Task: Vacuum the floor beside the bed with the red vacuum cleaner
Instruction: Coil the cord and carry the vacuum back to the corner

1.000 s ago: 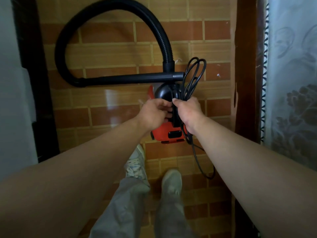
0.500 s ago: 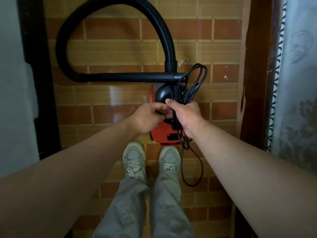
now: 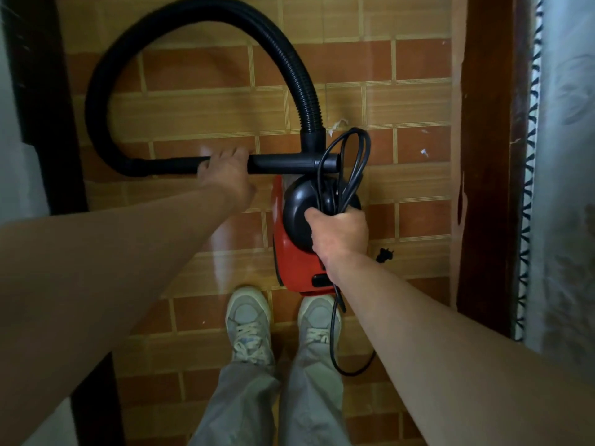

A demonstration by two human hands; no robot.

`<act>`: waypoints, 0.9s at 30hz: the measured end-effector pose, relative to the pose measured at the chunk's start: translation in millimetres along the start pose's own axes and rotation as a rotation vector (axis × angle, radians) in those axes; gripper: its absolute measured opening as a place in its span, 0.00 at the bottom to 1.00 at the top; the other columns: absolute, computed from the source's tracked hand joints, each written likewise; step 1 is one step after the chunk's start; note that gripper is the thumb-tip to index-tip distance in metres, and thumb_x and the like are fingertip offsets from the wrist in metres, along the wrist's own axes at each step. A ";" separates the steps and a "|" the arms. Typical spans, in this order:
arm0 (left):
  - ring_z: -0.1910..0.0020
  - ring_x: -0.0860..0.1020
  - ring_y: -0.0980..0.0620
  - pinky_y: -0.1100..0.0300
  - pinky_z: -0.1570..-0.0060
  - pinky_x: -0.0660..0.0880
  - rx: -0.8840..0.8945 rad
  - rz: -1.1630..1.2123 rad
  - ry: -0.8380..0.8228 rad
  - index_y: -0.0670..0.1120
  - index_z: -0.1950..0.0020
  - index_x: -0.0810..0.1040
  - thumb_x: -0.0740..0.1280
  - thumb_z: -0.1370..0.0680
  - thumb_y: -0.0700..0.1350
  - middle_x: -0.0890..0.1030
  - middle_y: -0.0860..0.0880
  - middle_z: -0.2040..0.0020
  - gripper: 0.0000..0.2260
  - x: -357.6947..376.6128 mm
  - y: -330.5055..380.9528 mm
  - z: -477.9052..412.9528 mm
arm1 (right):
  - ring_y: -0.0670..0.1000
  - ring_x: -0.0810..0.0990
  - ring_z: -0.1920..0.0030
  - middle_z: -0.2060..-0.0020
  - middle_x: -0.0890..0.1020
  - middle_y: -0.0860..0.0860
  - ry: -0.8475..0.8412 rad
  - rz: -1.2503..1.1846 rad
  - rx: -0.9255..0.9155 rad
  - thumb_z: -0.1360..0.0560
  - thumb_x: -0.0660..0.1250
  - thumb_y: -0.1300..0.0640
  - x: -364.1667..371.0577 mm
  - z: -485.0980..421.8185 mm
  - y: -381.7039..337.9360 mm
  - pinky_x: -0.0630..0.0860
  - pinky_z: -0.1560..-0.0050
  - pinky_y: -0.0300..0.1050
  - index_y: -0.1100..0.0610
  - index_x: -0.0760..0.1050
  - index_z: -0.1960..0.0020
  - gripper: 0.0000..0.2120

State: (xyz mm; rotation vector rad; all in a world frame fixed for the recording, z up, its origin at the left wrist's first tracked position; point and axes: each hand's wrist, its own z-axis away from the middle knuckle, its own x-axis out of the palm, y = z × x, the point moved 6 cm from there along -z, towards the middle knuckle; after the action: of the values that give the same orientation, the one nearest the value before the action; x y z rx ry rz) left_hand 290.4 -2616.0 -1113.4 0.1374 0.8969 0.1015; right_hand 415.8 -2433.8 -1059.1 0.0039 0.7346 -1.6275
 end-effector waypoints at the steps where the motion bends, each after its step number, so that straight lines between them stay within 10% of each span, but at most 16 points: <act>1: 0.31 0.70 0.45 0.45 0.30 0.65 0.000 0.000 0.005 0.51 0.27 0.68 0.72 0.23 0.44 0.73 0.47 0.33 0.26 0.5 -1.3 -3.0 | 0.52 0.76 0.75 0.78 0.77 0.46 -0.014 0.006 0.008 0.37 0.69 0.53 0.0 -0.1 0.1 0.74 0.69 0.46 0.51 0.76 0.69 0.04; 9: 0.42 0.74 0.46 0.47 0.36 0.71 0.184 -0.104 -0.020 0.52 0.36 0.73 0.66 0.19 0.53 0.76 0.49 0.43 0.13 -15.3 -6.5 0.6 | 0.49 0.79 0.73 0.71 0.83 0.52 -0.108 -0.051 0.044 0.28 0.68 0.61 -2.7 5.9 -6.8 0.76 0.67 0.43 0.63 0.82 0.54 0.07; 27: 0.55 0.75 0.54 0.50 0.49 0.77 0.292 -0.089 -0.145 0.54 0.36 0.71 0.62 0.19 0.61 0.75 0.55 0.52 0.16 -58.5 -20.6 43.7 | 0.50 0.66 0.76 0.75 0.69 0.53 -0.250 -0.055 -0.004 0.27 0.71 0.63 -27.0 26.6 -30.8 0.67 0.73 0.42 0.58 0.71 0.65 0.11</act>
State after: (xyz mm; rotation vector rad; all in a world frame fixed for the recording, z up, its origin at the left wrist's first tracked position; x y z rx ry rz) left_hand 289.0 -2648.2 -1044.7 0.3723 0.7678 -0.1218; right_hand 404.8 -2421.8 -1013.1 -0.2212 0.5488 -1.6429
